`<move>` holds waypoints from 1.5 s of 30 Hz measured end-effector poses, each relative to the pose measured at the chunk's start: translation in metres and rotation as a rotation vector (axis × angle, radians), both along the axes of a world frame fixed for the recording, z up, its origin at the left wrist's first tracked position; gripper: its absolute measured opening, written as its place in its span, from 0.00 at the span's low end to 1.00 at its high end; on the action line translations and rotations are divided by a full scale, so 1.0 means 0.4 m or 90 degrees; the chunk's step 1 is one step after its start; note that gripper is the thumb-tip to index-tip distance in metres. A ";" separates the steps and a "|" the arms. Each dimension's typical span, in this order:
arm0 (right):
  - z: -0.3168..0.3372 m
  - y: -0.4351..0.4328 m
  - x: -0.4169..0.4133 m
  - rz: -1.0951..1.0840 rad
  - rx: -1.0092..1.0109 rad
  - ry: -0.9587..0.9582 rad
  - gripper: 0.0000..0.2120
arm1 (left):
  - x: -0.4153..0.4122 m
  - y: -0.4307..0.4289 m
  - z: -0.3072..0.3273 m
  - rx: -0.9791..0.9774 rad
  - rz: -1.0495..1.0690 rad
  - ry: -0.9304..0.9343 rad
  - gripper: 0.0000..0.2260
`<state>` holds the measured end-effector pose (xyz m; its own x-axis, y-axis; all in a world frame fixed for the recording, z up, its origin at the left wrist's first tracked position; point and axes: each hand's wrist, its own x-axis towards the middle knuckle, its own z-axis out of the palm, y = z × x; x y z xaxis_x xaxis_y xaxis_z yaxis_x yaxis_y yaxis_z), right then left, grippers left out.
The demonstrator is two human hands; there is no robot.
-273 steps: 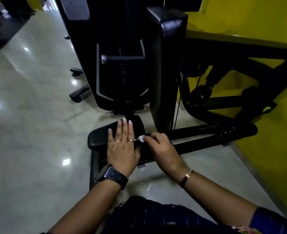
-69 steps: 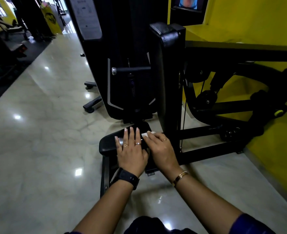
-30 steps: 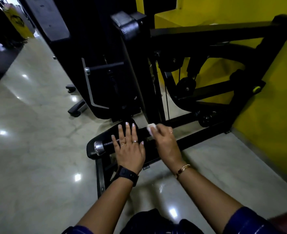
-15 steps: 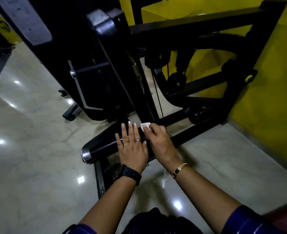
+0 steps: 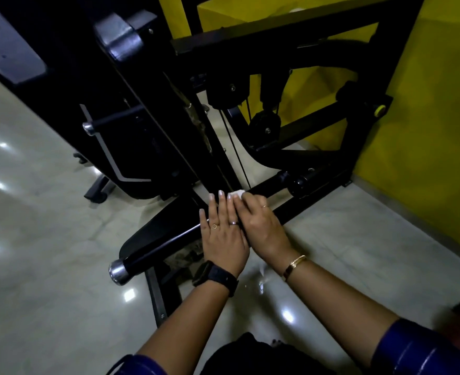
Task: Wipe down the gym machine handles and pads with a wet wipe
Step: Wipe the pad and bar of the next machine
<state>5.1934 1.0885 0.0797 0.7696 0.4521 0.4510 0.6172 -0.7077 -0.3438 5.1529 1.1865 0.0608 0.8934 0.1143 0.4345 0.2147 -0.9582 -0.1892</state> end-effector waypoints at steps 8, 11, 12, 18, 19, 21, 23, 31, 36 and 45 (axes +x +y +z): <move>0.036 -0.064 0.103 -0.241 -0.185 -0.024 0.21 | 0.033 -0.043 -0.004 -0.016 -0.010 0.034 0.42; 0.031 -0.042 0.075 -0.241 -0.234 0.009 0.24 | 0.034 -0.045 -0.008 -0.007 -0.006 0.046 0.42; 0.031 -0.043 0.070 -0.240 -0.232 0.018 0.24 | 0.033 -0.043 -0.007 -0.004 -0.009 0.049 0.43; 0.077 -0.046 0.113 -0.243 -0.291 0.066 0.15 | 0.025 -0.026 -0.002 -0.009 -0.042 0.058 0.43; 0.079 -0.042 0.111 -0.244 -0.298 0.065 0.14 | 0.024 -0.025 -0.001 -0.012 -0.043 0.059 0.43; 0.077 -0.037 0.092 -0.247 -0.298 0.056 0.15 | 0.022 -0.024 0.003 -0.015 -0.047 0.059 0.43; 0.064 -0.034 0.069 -0.216 -0.282 0.036 0.18 | 0.020 -0.023 0.005 -0.011 -0.050 0.058 0.44; 0.068 -0.086 0.121 -0.201 -0.313 -0.021 0.16 | 0.019 -0.032 0.008 -0.028 -0.043 0.058 0.45; 0.056 -0.037 0.070 -0.136 -0.252 -0.034 0.16 | 0.015 -0.029 0.018 -0.046 -0.052 0.060 0.44; 0.071 -0.083 0.115 -0.180 -0.243 0.032 0.20 | 0.011 -0.018 0.033 -0.076 -0.089 0.070 0.42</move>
